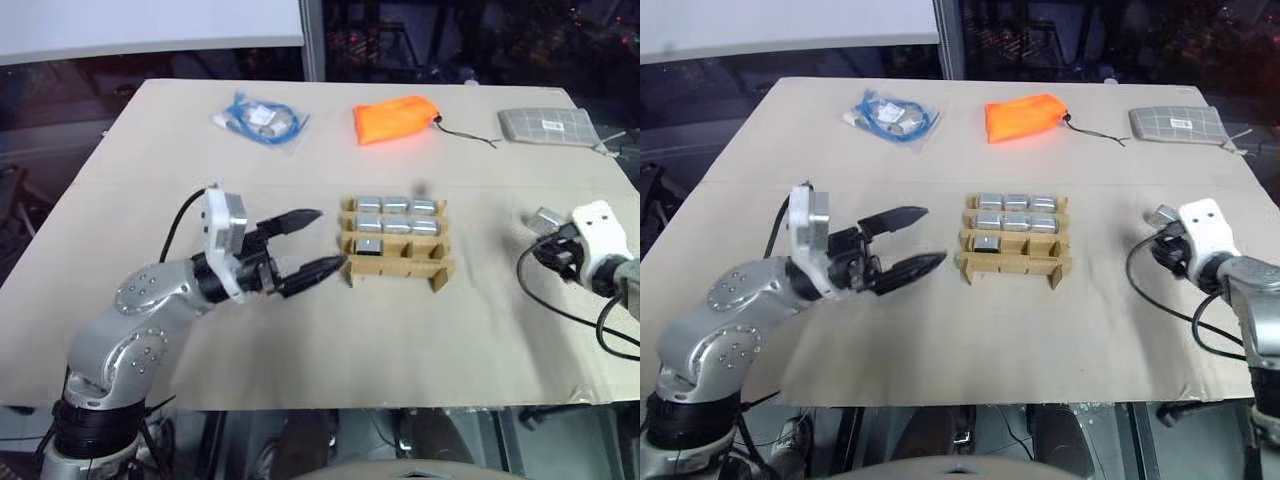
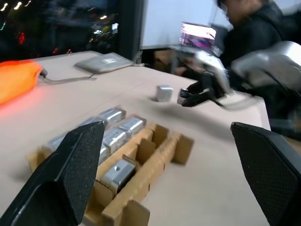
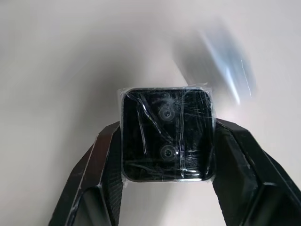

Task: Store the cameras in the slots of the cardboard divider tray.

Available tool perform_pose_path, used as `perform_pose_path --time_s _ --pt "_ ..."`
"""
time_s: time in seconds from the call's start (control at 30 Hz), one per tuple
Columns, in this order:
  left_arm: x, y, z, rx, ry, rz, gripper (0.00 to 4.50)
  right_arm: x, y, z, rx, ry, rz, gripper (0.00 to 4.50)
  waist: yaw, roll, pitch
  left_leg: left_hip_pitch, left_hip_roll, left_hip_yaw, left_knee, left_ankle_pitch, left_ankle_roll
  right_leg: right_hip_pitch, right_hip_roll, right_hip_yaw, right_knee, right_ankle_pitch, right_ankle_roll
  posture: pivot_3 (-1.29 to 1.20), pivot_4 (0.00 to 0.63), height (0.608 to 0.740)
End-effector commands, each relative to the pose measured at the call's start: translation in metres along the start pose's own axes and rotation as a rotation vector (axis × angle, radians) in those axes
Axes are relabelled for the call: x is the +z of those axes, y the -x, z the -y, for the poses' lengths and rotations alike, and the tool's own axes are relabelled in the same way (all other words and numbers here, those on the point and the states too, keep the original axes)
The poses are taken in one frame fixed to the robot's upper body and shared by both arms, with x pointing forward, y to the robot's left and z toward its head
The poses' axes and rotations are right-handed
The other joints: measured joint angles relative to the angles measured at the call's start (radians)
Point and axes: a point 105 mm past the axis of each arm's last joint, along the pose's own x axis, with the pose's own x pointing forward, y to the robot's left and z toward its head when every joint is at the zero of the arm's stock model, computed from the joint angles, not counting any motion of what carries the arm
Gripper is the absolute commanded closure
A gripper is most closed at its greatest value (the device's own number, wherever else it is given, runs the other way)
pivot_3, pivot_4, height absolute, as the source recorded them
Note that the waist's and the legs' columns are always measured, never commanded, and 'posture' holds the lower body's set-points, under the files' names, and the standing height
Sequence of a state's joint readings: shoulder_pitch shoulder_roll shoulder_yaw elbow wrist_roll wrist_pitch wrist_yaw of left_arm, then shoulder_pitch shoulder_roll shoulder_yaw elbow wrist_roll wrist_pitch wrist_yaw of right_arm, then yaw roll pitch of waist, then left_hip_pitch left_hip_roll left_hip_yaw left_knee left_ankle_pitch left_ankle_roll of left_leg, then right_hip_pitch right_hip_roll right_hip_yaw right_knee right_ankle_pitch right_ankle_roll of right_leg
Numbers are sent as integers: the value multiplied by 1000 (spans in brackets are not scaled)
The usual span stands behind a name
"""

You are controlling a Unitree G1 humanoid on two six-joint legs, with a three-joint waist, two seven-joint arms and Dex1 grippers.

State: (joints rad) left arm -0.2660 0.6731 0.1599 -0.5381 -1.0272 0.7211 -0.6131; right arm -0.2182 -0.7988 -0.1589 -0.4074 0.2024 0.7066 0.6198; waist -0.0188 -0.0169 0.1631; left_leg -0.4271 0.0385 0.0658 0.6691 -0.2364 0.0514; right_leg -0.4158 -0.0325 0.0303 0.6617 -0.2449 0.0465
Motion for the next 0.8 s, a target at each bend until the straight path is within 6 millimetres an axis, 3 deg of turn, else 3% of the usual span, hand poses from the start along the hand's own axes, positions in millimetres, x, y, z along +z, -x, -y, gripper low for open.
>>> perform_pose_path --time_s 0.03,0.17,0.27,0.53,0.57,0.6,0.63,0.77,0.8 --pt "12 -10 4 4 143 -31 0 79 5 -57 192 209 323 2513 -2 0 0 0 0 0 0 0 0 0 0 0 0 0 1 0 150 740" --pt "9 -25 4 -8 302 -79 0 115 -1 -101 289 315 497 2513 6 -1 0 1 -1 -2 1 0 0 1 -1 -2 0 0 0 0 150 740" --pt "8 -36 2 7 390 -84 0 127 -5 -122 329 389 567 2513 16 -2 0 -1 -2 -4 2 1 -1 2 -2 -4 0 0 0 0 150 740" --pt "8 -46 2 20 456 -107 0 144 -4 -128 328 414 640 2513 21 -2 0 -2 -2 -5 2 3 -5 2 -2 -5 0 0 -1 0 150 740" --pt "7 -46 2 16 457 -112 526 145 -3 -129 327 414 644 2513 21 -2 0 -2 -2 -5 2 3 -5 2 -2 -6 0 0 -1 0 150 740" --pt "6 -47 3 11 469 -117 585 146 -3 -129 324 412 648 2513 21 -2 0 -2 -2 -5 2 3 -5 2 -2 -5 0 0 -1 0 150 740" --pt "4 -48 4 7 469 -128 1247 148 -3 -129 322 412 651 2513 21 -2 0 -2 -2 -5 2 3 -5 2 -2 -5 0 0 -1 0 150 740" --pt "-1 -52 6 -13 463 -152 2936 149 -3 -128 309 416 650 2513 24 -2 0 -2 -2 -5 2 3 -5 2 -2 -6 0 0 -1 0 150 740" --pt "-1 -52 6 -15 461 -151 3015 149 -3 -128 307 416 649 2513 27 -2 0 -2 -3 -5 2 3 -5 2 -2 -6 0 0 -1 0 150 740"
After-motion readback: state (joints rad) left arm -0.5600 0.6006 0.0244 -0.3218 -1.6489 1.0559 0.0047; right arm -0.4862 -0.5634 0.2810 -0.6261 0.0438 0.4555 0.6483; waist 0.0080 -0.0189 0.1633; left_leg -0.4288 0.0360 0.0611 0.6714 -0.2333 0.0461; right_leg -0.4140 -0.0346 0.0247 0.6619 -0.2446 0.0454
